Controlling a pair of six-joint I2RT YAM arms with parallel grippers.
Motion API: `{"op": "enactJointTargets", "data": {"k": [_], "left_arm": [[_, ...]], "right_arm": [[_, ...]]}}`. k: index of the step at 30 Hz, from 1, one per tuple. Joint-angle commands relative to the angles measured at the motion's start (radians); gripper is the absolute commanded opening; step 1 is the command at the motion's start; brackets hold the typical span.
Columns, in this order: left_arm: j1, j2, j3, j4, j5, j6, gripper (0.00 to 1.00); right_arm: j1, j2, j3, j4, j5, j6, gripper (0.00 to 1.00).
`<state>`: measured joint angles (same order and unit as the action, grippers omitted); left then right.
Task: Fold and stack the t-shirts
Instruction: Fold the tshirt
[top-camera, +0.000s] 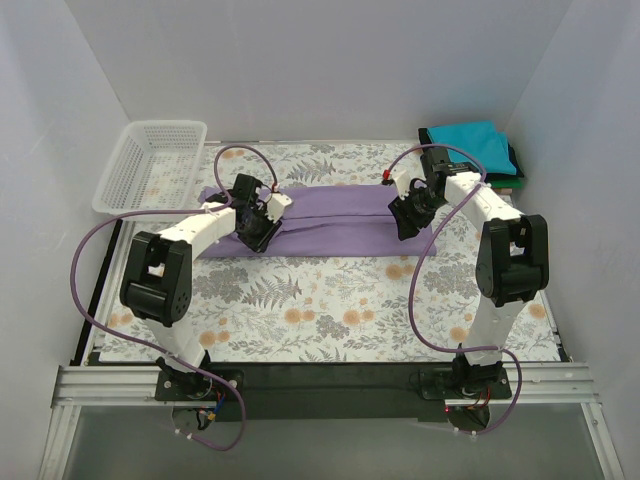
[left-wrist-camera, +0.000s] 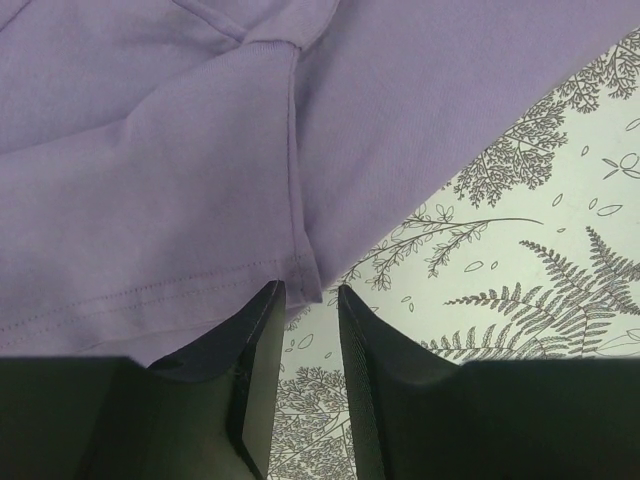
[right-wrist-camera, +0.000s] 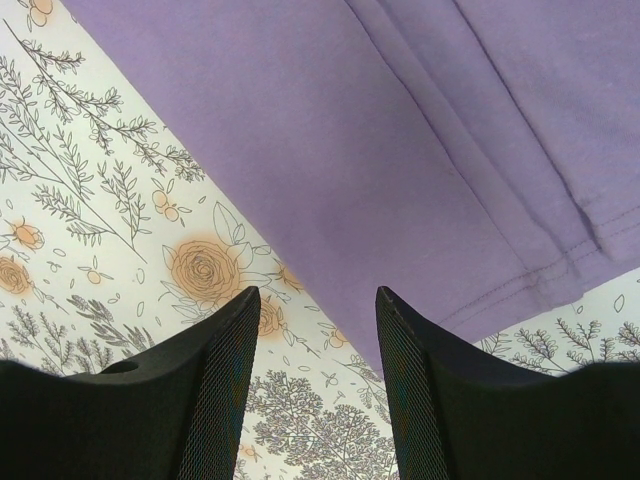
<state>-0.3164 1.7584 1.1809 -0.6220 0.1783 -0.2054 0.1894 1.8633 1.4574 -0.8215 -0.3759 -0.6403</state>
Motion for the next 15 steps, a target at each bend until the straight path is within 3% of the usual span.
{"op": "enactJointTargets", "data": {"k": [1, 8, 15], "left_arm": [[-0.006, -0.007, 0.026, -0.004, 0.024, 0.003, 0.27], [-0.006, 0.018, 0.010, 0.037, -0.029, 0.012, 0.22], [-0.007, 0.020, 0.040, 0.047, -0.040, 0.011, 0.09]], "right_arm": [[-0.002, -0.003, -0.003, -0.011, -0.011, -0.015, 0.57], [-0.002, -0.007, -0.002, -0.015, -0.012, -0.018, 0.56], [-0.002, -0.010, -0.012, -0.015, -0.018, -0.018, 0.54]]}}
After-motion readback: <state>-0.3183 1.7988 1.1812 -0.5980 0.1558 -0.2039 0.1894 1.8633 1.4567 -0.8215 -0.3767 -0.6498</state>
